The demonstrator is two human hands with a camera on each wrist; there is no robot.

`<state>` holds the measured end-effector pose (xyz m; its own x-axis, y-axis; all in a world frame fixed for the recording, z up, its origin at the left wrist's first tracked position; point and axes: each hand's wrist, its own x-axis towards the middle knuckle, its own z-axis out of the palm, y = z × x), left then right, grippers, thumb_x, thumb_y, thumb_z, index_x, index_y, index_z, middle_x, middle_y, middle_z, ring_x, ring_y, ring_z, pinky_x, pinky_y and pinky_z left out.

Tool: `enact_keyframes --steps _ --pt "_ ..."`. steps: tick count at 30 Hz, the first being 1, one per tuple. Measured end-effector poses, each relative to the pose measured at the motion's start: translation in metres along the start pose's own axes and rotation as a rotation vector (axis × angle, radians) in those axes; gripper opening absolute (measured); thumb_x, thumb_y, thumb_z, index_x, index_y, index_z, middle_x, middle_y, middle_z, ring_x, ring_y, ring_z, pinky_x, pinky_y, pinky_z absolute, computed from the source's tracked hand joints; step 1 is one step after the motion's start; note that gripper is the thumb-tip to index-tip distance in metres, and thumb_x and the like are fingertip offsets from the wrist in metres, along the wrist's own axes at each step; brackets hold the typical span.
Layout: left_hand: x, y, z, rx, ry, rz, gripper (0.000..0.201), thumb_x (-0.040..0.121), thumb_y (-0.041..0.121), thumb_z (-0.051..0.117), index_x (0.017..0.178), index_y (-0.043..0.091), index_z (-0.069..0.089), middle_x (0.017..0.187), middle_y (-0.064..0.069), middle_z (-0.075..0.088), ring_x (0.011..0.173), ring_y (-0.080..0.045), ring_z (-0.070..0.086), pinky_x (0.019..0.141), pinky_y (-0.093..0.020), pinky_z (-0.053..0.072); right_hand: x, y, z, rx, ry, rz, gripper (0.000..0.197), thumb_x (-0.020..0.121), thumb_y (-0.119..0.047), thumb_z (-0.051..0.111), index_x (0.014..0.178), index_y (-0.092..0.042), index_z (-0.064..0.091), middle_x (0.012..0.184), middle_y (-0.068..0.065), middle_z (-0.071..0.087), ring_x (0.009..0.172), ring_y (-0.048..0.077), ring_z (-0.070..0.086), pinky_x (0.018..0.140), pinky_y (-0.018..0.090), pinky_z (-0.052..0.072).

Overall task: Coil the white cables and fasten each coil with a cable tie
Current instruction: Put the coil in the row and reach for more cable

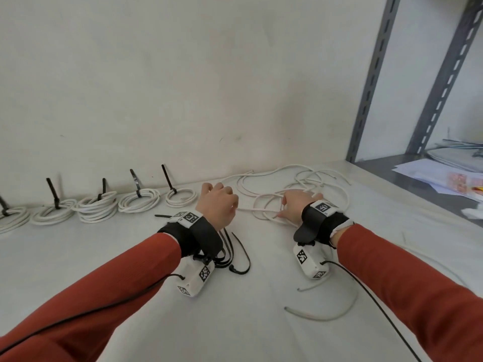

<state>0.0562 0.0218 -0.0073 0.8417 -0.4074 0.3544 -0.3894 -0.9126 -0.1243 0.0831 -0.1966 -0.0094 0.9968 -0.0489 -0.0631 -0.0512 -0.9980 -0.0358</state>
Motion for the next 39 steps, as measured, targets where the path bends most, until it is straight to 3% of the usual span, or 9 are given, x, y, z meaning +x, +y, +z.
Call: enact_keyframes --steps 5,10,15,18,20,25,33,37,39 --pt "0.011 0.023 -0.003 -0.095 -0.057 0.004 0.027 0.093 0.025 0.048 0.117 0.019 0.057 0.123 0.001 0.053 0.119 -0.021 0.042 0.095 -0.033 0.030 -0.015 -0.003 -0.010 -0.007 0.045 -0.034 0.026 0.088 -0.017 0.052 0.113 -0.017 0.059 0.122 0.004 0.060 0.116 0.027 0.053 0.105 0.046 0.027" --pt "0.019 0.036 -0.004 -0.231 -0.101 -0.030 0.055 0.091 0.024 0.055 0.141 0.014 0.034 0.142 -0.007 0.040 0.129 -0.027 0.036 0.102 -0.037 0.034 -0.029 0.005 -0.027 0.293 0.187 -0.053 0.021 0.087 -0.013 0.051 0.105 -0.017 0.062 0.113 0.006 0.063 0.111 0.028 0.057 0.098 0.039 0.041" --pt "0.034 0.052 -0.025 -0.490 0.090 0.112 0.070 0.088 0.013 0.061 0.148 0.017 0.025 0.146 -0.008 0.036 0.130 -0.027 0.039 0.104 -0.031 0.030 -0.063 0.013 -0.069 0.791 0.291 -0.274 0.010 0.088 -0.006 0.060 0.087 -0.016 0.059 0.085 0.003 0.064 0.050 0.001 0.063 0.057 0.011 0.048" --pt "0.044 0.063 -0.047 -0.621 0.232 0.202 0.048 0.091 0.011 0.059 0.137 0.006 0.045 0.130 -0.014 0.055 0.117 -0.030 0.052 0.097 -0.028 0.035 -0.088 0.013 -0.099 0.890 0.309 -0.394 0.010 0.088 -0.007 0.064 0.086 -0.015 0.057 0.086 0.003 0.065 0.050 0.012 0.060 0.058 0.023 0.052" --pt "0.049 0.064 -0.066 -0.671 0.319 0.159 0.025 0.096 0.013 0.051 0.118 0.003 0.059 0.100 -0.014 0.067 0.091 -0.030 0.061 0.075 -0.026 0.037 -0.097 0.014 -0.116 0.995 0.354 -0.427 0.014 0.089 -0.003 0.061 0.084 -0.013 0.053 0.084 0.009 0.066 0.049 0.018 0.052 0.052 0.033 0.047" --pt "0.061 0.050 -0.110 -0.796 0.457 0.048 0.026 0.094 0.021 0.044 0.086 0.006 0.063 0.079 -0.017 0.068 0.071 -0.032 0.064 0.071 -0.039 0.053 -0.112 0.013 -0.141 1.265 0.381 -0.445 0.011 0.093 -0.016 0.061 0.097 -0.009 0.053 0.072 0.007 0.065 0.039 0.012 0.037 0.041 0.025 0.035" --pt "0.060 0.017 -0.180 -1.198 0.700 -0.192 0.032 0.098 0.009 0.043 0.070 0.019 0.054 0.071 -0.007 0.063 0.062 -0.021 0.060 0.061 -0.034 0.056 -0.110 0.010 -0.127 1.058 0.431 -0.440 0.020 0.096 -0.026 0.055 0.088 -0.010 0.063 0.058 -0.006 0.047 0.051 0.008 0.044 0.054 0.027 0.040" --pt "0.046 -0.009 -0.209 -1.360 0.800 -0.291 0.028 0.101 0.013 0.039 0.077 0.012 0.053 0.077 -0.009 0.065 0.057 -0.018 0.067 0.059 -0.027 0.058 -0.084 0.008 -0.099 0.766 0.453 -0.348 0.023 0.095 -0.024 0.055 0.112 -0.010 0.059 0.095 0.001 0.057 0.091 0.020 0.057 0.079 0.028 0.043" --pt "0.036 -0.020 -0.216 -1.377 0.809 -0.295 0.028 0.102 0.014 0.038 0.079 0.011 0.053 0.079 -0.010 0.065 0.059 -0.019 0.069 0.061 -0.026 0.057 -0.072 0.004 -0.086 0.640 0.381 -0.360 0.048 0.090 -0.028 0.063 0.133 -0.015 0.047 0.123 0.008 0.046 0.118 0.022 0.048 0.098 0.027 0.037"
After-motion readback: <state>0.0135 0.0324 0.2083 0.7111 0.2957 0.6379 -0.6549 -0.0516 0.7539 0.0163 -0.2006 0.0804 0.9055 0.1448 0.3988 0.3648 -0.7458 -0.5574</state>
